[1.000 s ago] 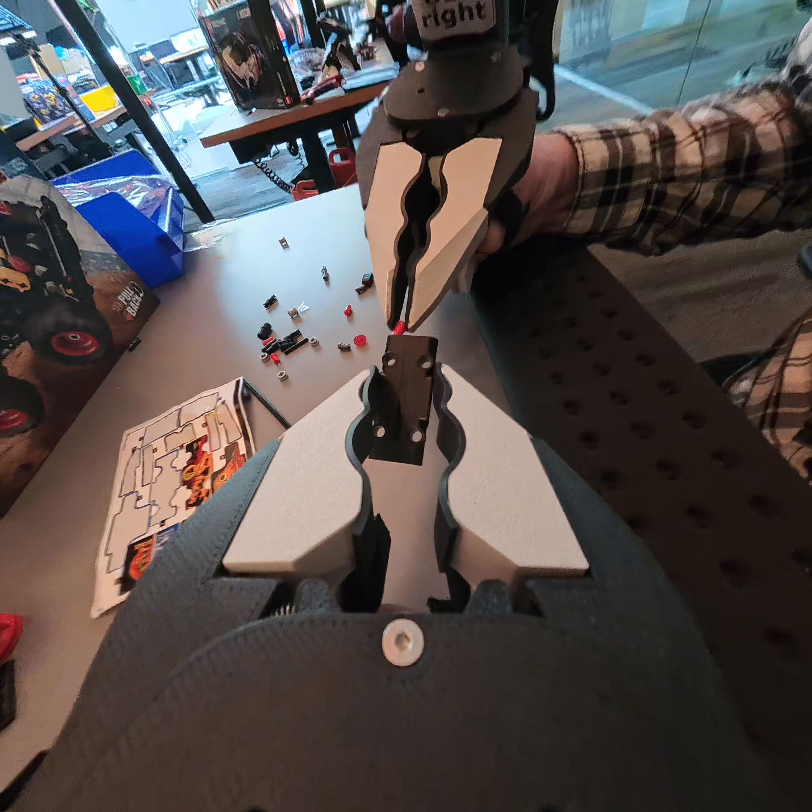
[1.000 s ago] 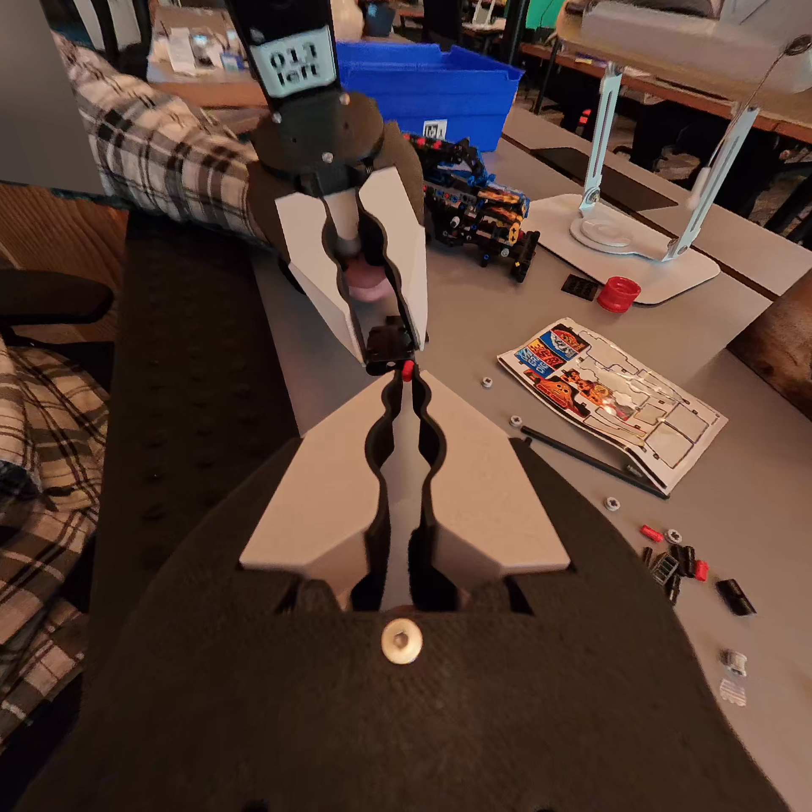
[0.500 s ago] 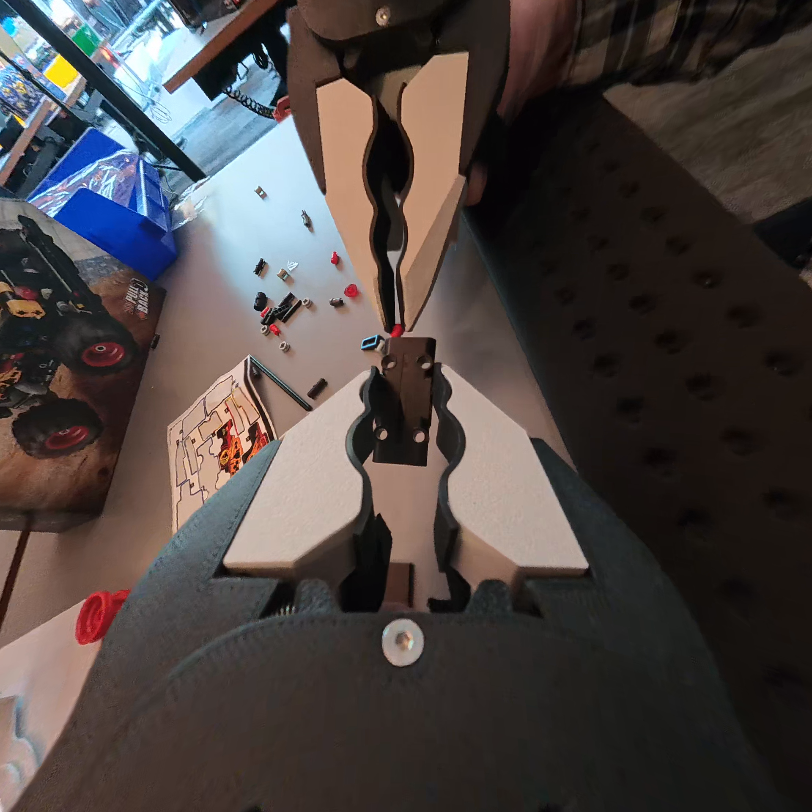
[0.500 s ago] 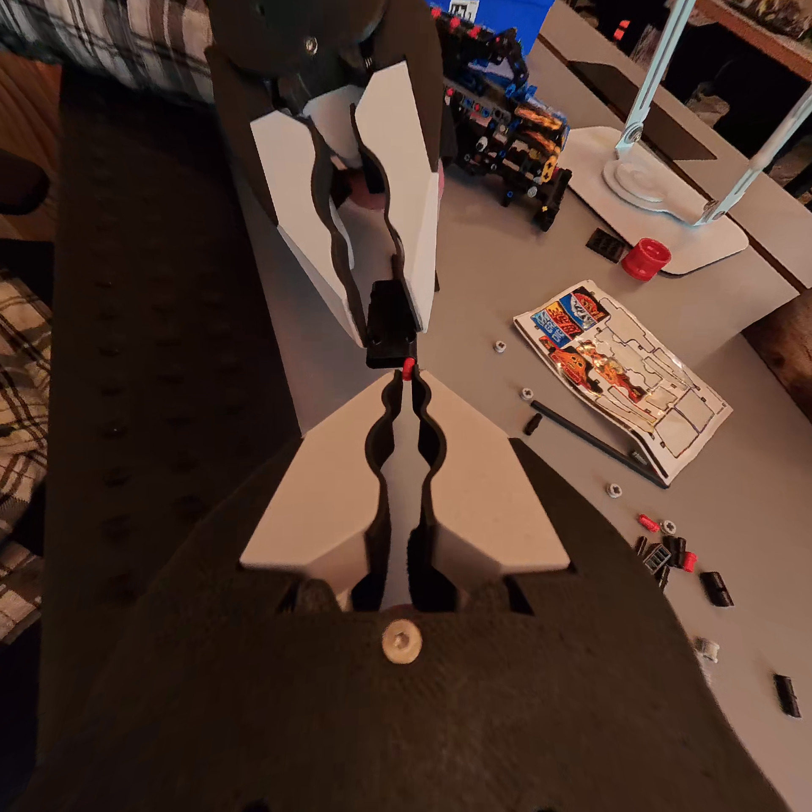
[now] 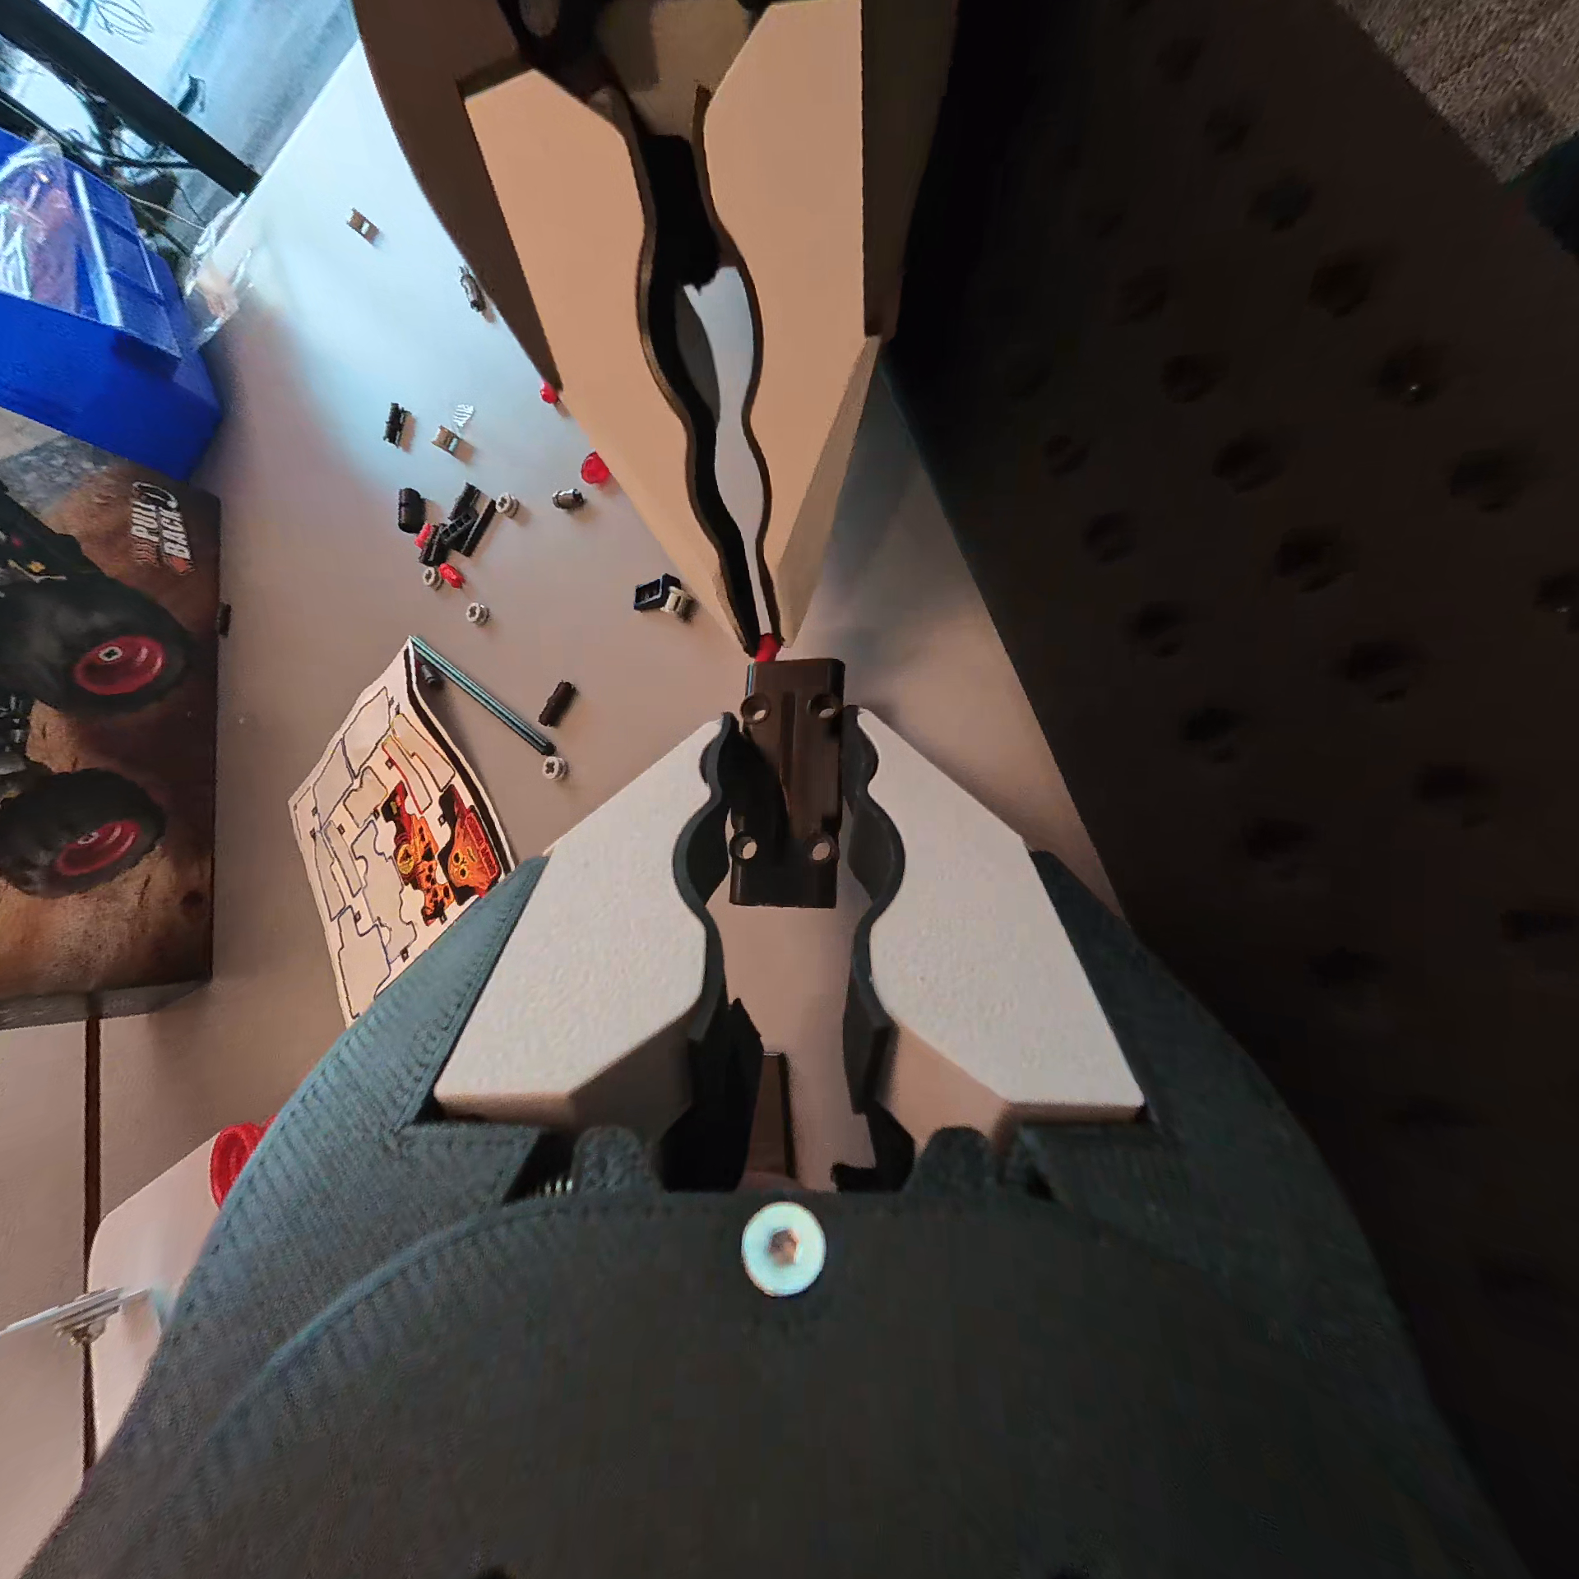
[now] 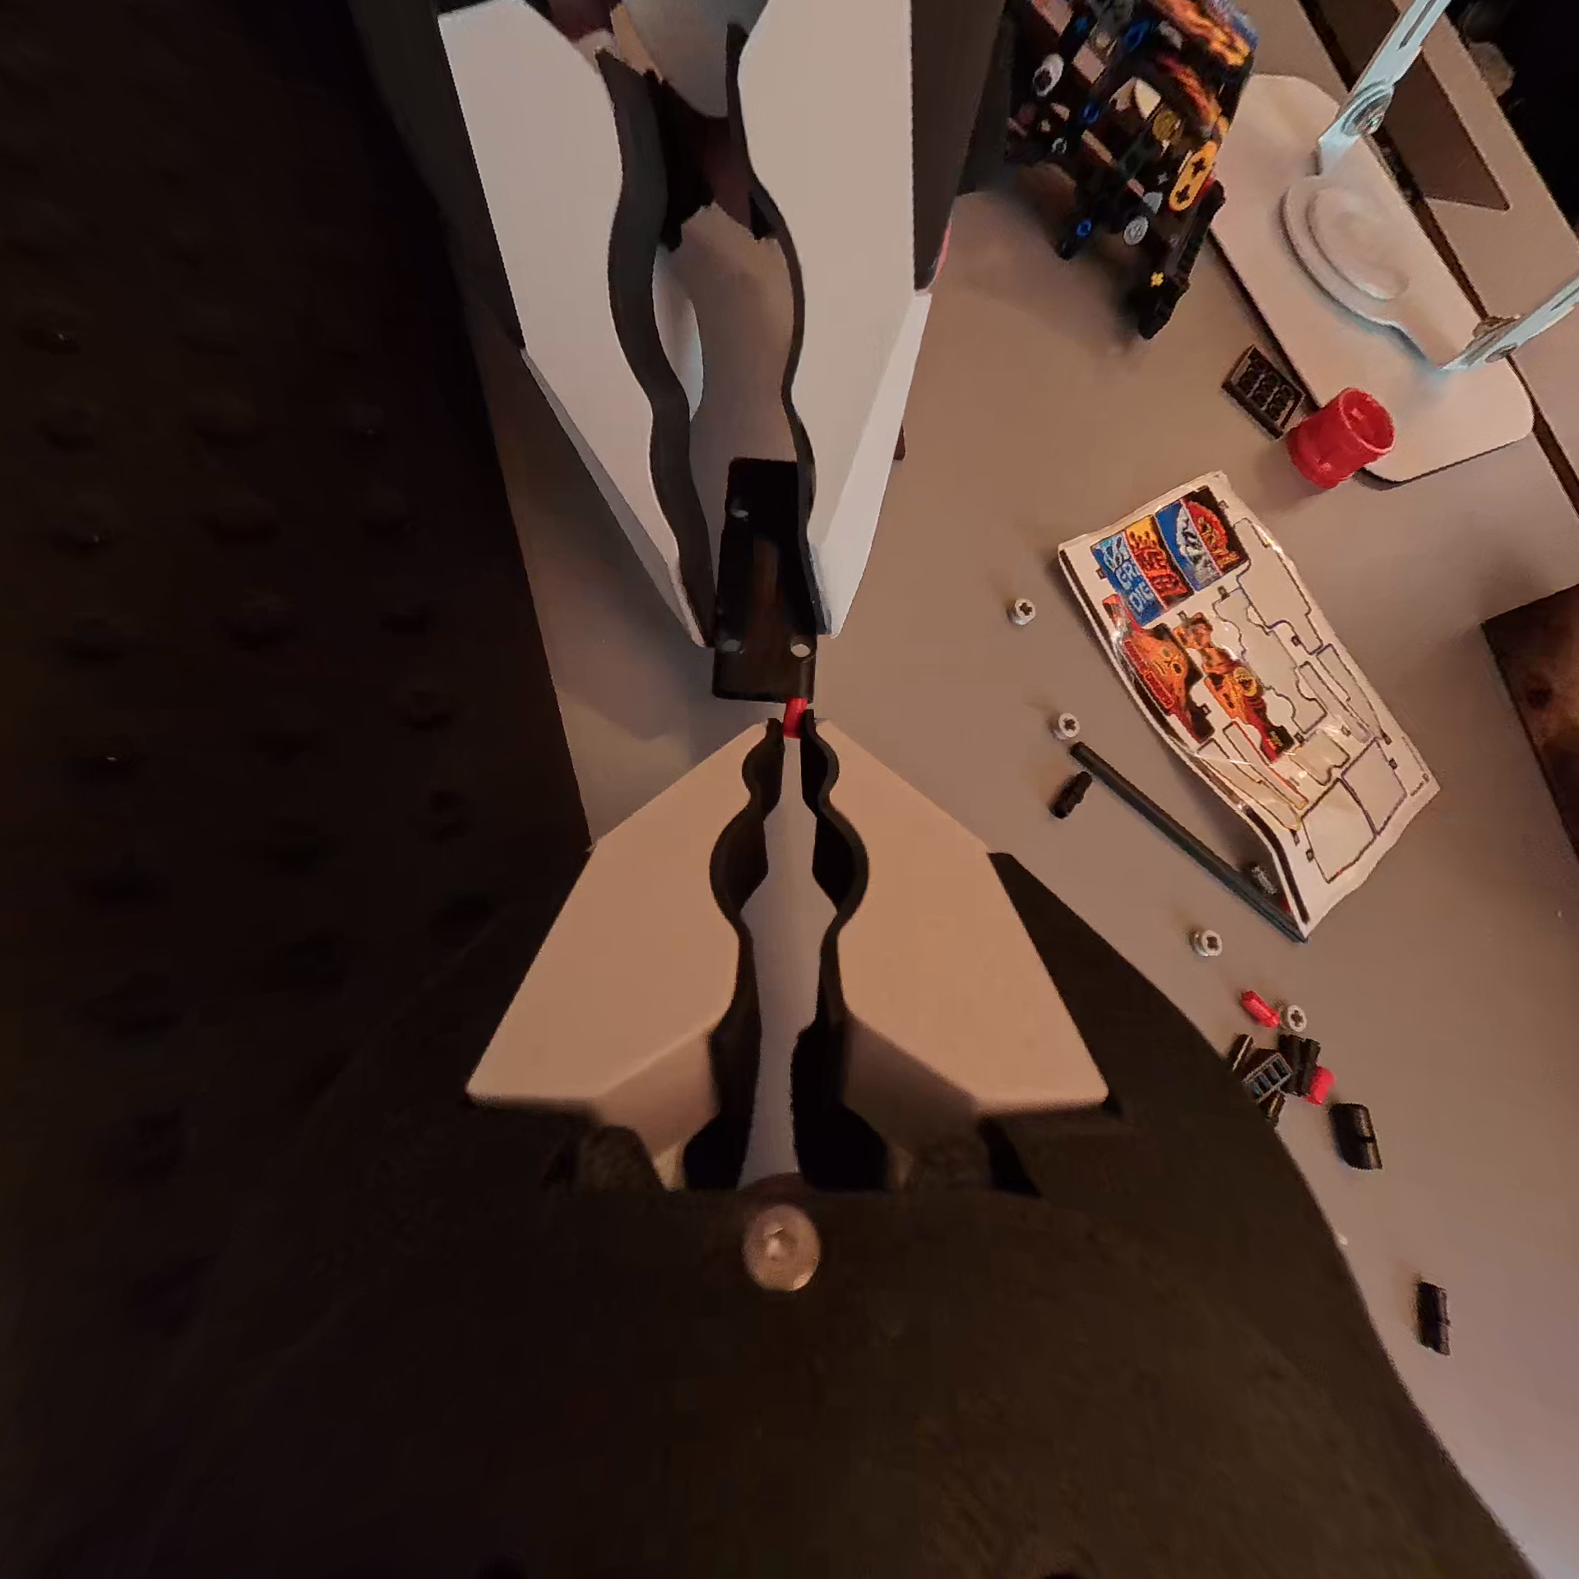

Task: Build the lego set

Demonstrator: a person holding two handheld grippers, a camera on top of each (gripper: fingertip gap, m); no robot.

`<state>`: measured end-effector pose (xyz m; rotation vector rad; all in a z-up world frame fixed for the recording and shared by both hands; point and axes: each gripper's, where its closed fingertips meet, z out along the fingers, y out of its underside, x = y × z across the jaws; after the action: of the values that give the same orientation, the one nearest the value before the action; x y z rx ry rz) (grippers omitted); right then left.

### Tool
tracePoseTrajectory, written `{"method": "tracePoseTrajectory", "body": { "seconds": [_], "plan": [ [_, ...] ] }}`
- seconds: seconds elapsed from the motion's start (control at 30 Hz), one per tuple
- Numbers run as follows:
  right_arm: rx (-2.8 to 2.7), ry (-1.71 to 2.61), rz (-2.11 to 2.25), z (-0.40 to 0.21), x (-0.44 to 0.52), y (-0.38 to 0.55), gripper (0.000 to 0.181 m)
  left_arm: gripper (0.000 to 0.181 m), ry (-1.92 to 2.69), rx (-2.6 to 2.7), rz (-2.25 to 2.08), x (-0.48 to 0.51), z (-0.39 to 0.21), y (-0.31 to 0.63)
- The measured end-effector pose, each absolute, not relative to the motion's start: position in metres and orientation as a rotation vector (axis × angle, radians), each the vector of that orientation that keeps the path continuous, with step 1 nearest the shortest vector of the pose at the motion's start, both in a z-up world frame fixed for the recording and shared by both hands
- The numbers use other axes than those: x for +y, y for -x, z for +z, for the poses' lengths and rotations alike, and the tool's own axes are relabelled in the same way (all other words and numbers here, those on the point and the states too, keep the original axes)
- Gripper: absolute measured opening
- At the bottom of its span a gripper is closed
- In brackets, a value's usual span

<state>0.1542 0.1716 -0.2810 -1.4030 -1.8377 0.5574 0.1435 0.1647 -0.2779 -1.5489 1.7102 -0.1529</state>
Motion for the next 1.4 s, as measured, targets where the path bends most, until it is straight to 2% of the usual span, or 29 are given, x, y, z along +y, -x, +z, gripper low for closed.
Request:
{"method": "tracePoseTrajectory", "body": {
  "seconds": [1.4],
  "plan": [
    [-2.193,1.219,0.398,-0.298,0.168,-0.155,0.000,0.022,1.664,1.826,-0.321,0.160,-0.295,-0.145]
  ]
}}
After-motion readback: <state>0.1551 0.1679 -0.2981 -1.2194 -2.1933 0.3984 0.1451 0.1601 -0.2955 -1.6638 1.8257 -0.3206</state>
